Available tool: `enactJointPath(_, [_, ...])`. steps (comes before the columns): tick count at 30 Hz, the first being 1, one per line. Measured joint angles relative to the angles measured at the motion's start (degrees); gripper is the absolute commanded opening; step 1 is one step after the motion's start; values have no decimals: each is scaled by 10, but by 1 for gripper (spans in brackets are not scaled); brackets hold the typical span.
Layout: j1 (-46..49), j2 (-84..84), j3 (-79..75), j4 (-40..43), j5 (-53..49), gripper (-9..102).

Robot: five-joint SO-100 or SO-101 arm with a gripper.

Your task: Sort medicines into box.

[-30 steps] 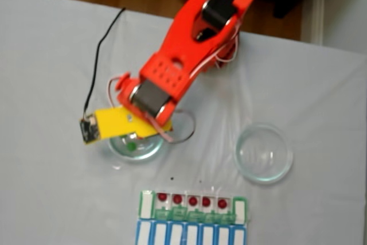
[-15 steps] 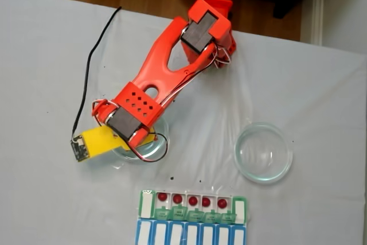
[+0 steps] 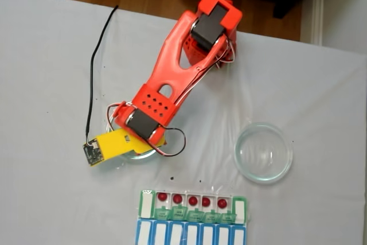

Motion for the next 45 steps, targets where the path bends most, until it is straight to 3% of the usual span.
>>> enactJointPath(9, [-2, 58, 48, -60, 32, 1])
enactJointPath(25, [35, 69, 78, -76, 37, 2])
enactJointPath(45, [42, 69, 83, -71, 33, 18])
